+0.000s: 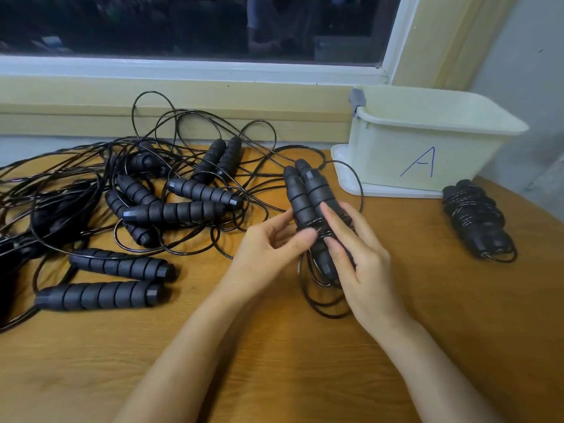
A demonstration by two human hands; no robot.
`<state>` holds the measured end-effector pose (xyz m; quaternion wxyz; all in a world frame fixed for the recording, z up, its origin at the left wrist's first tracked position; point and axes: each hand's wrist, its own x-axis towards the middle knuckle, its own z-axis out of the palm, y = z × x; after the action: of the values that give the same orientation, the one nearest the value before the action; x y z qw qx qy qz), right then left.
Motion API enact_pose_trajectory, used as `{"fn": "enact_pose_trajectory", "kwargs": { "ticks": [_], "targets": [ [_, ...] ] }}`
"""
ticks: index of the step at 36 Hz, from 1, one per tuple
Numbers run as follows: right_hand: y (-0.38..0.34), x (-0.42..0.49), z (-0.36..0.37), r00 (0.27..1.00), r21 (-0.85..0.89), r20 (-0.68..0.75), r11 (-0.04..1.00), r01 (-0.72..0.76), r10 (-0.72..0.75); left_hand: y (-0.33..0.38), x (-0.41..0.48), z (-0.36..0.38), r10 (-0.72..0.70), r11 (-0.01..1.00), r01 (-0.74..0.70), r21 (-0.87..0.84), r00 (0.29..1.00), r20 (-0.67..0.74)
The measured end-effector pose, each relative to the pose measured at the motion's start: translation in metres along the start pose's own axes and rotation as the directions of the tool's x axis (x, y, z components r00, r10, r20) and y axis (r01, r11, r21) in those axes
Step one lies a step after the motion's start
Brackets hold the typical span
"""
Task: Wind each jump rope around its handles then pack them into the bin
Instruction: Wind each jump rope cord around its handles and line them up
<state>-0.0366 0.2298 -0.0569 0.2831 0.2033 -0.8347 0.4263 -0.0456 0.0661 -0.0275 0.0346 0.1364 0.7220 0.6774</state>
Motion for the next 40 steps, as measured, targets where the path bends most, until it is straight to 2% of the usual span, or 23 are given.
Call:
{"fn": "enact_pose_trajectory", "kwargs": {
  "ticks": [5,11,15,21,26,33,40],
  "targets": [
    [-0.001,0.002,-0.005,1.0,0.008,0.02,1.0,-0.001,0.0,0.005,-0.001,-0.006,0.034,0.997,-0.034,0.071,0.999,0.007],
    [-0.001,0.002,-0.004,0.996,-0.095,0.053,0.993,0.072,-0.067,0.004,-0.003,-0.002,0.057,0.987,-0.067,0.146,0.996,0.066],
    [-0.001,0.002,-0.006,0.997,-0.047,0.055,0.997,0.063,-0.061,0.001,0.0,-0.007,0.091,0.979,-0.097,0.178,0.995,0.043],
    [-0.002,0.002,-0.003,1.0,0.085,0.02,0.996,-0.004,0.002,0.0,0.001,-0.007,0.143,0.98,-0.127,0.152,0.985,-0.1],
    [-0.005,-0.001,0.002,0.996,0.159,0.022,0.984,-0.083,0.081,-0.002,0.001,-0.001,0.119,0.992,-0.105,0.07,0.959,-0.258],
    [-0.009,-0.003,0.005,0.996,-0.187,0.061,0.981,-0.057,0.07,-0.01,0.0,0.003,0.149,0.988,-0.118,0.102,0.911,-0.385],
    [-0.01,-0.006,0.006,0.99,-0.396,0.125,0.918,-0.016,0.071,-0.012,-0.002,0.007,0.232,0.962,-0.165,0.216,0.911,-0.342]
  ]
}}
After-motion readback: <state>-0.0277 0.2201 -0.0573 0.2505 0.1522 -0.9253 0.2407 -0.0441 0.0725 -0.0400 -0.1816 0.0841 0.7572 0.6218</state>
